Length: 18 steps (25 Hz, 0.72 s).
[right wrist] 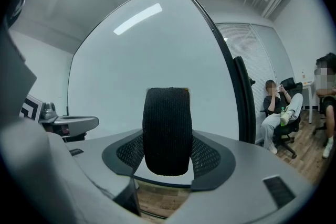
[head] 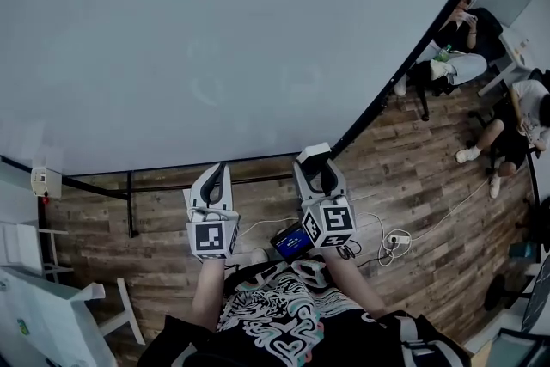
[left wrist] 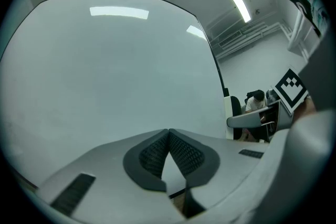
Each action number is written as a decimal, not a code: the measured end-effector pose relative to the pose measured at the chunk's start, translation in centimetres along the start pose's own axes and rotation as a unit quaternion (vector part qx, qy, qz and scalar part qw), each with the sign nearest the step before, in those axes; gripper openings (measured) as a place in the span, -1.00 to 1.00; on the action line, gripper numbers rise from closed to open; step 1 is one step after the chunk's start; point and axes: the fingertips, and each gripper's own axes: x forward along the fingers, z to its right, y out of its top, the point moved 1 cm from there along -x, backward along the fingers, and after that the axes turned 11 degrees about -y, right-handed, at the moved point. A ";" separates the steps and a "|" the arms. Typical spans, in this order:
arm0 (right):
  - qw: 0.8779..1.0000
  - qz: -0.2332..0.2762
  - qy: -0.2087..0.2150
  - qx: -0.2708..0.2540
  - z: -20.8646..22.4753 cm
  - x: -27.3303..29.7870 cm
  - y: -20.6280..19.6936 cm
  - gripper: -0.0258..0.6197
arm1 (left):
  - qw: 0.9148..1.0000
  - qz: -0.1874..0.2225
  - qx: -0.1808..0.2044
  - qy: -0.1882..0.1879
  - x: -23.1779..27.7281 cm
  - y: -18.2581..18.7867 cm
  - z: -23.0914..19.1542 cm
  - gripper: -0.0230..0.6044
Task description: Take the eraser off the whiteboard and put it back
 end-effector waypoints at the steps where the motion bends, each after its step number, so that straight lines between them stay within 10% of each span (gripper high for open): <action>1: 1.000 0.000 0.000 -0.002 0.0 0.2 0.0 -0.19 | 1.000 0.001 -0.002 0.001 0.1 -0.1 -0.1 -0.84; 18: 1.000 -0.015 -0.007 -0.009 0.4 3.3 -0.6 -0.19 | 1.000 -0.001 -0.002 0.026 1.1 -0.9 -3.0 -0.84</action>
